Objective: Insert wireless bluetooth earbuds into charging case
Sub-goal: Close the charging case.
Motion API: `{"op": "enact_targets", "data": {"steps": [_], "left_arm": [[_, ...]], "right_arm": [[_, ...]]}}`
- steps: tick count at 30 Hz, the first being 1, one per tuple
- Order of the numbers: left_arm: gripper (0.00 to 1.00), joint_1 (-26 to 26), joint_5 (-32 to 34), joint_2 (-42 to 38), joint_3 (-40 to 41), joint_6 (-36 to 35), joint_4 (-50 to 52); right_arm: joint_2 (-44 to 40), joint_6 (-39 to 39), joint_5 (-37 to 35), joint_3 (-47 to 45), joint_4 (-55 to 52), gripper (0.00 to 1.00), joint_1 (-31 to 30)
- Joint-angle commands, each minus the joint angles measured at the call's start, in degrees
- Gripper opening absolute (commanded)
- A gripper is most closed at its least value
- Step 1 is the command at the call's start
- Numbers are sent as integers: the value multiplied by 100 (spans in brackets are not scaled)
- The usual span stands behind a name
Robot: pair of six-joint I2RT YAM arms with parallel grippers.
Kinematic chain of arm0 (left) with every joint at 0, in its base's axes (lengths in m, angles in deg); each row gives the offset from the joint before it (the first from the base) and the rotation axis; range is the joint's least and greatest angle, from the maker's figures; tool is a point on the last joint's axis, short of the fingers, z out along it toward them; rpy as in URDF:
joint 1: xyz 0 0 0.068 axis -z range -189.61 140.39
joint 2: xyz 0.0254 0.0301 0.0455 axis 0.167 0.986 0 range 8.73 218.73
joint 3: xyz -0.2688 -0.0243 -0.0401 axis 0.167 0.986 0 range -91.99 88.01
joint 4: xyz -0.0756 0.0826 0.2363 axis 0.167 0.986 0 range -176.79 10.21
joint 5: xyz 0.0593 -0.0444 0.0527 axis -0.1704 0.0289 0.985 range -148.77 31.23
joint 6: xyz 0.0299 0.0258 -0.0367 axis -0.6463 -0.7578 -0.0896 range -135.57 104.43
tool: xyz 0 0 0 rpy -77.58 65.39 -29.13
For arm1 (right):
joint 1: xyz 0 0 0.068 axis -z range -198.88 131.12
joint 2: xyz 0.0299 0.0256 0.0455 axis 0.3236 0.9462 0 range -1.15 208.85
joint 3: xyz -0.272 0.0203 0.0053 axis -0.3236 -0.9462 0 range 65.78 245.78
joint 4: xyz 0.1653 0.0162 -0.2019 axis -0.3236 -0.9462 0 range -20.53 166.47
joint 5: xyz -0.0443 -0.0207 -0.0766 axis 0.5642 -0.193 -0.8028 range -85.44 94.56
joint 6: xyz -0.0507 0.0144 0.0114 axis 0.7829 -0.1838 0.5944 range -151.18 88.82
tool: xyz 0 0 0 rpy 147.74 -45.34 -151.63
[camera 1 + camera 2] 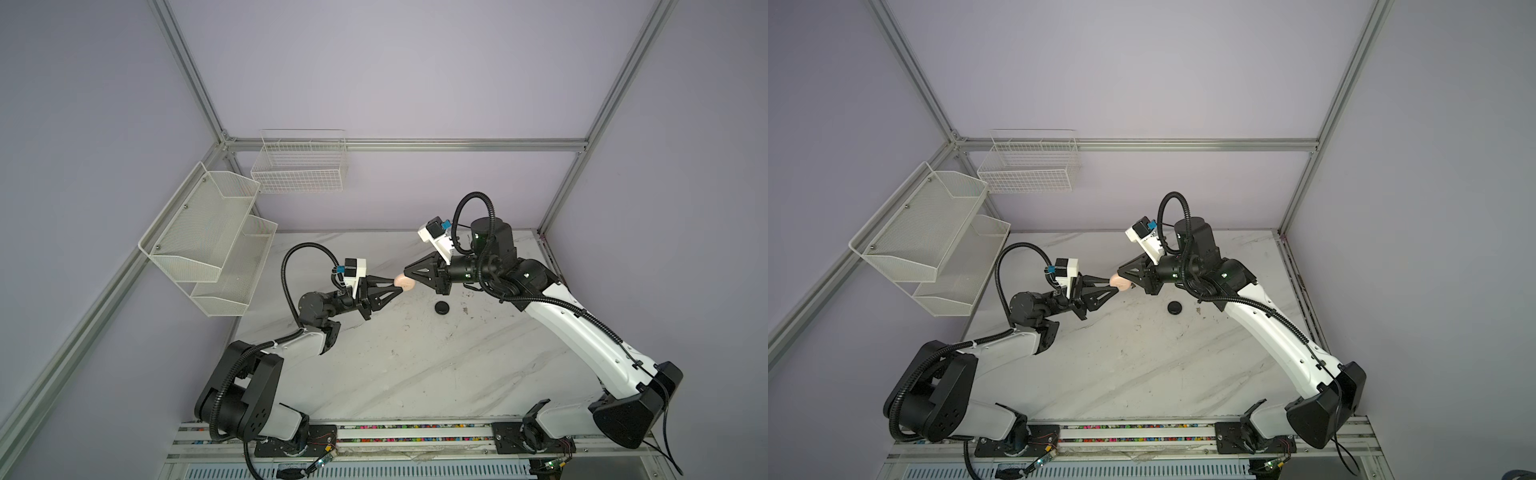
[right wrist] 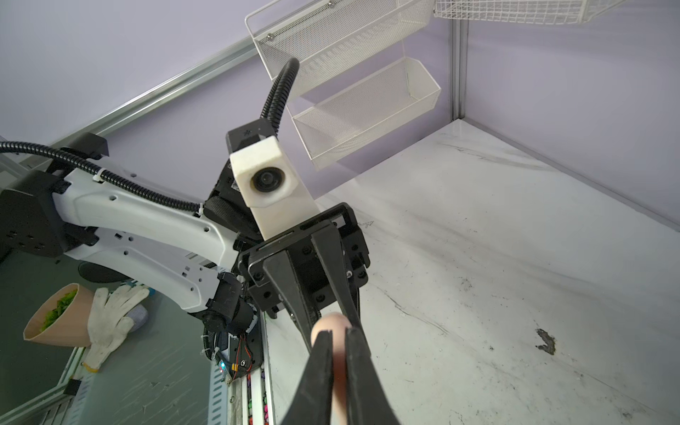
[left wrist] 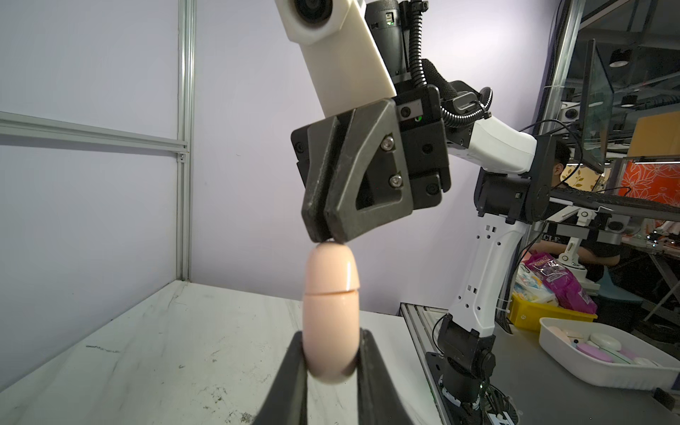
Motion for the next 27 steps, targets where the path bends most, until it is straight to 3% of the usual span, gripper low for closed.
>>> {"op": "enact_targets", "data": {"steps": [1, 17, 18, 21, 27], "left_arm": [[0, -23, 173, -138, 67, 51, -418], [0, -23, 284, -134, -15, 64, -417], [0, -23, 297, -129, -3, 60, -416], [0, -19, 269, -144, 36, 60, -420], [0, -23, 205, -139, 78, 103, -416]], "right_arm": [[13, 136, 173, -172, -202, 11, -47], [-84, 123, -467, -602, -310, 12, -346], [-77, 115, -468, -518, -330, 14, -346], [-308, 199, -565, -255, -390, 33, -163], [-555, 453, 309, -499, -110, 58, 265]]}}
